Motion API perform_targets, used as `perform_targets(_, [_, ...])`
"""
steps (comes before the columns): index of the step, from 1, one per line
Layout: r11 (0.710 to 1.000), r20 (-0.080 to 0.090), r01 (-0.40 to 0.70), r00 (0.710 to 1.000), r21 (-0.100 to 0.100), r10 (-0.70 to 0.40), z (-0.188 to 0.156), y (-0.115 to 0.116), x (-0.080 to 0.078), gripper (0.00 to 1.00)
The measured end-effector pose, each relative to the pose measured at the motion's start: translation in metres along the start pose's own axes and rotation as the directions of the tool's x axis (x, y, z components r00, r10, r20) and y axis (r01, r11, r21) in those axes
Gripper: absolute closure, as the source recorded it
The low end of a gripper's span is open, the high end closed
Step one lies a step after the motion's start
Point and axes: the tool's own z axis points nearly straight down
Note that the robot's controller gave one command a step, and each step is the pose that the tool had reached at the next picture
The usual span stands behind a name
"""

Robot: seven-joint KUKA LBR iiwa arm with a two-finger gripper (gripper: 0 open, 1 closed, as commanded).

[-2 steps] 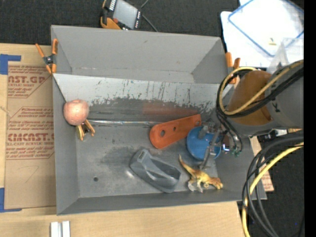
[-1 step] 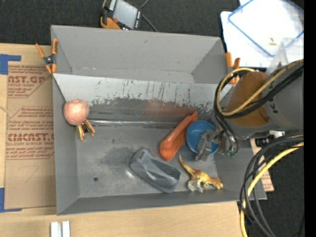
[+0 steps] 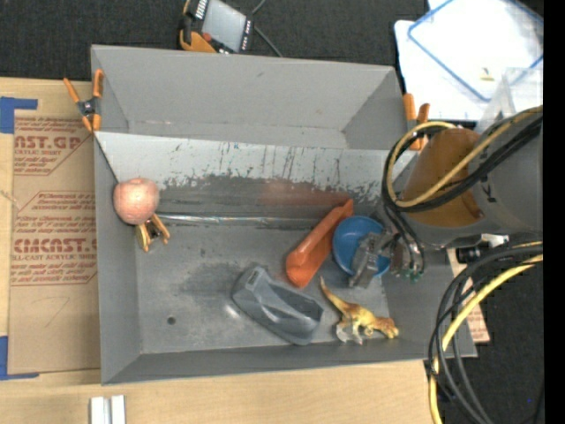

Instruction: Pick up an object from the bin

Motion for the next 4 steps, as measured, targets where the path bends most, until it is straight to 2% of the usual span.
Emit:
perform_targets(3, [1.000, -0.001, 0.001, 1.000, 0.000, -0.001, -0.014, 0.000, 0.000, 1.00])
perform_targets(4, [1.000, -0.008, 0.001, 1.000, 0.000, -0.001, -0.038, 0.000, 0.002, 1.00])
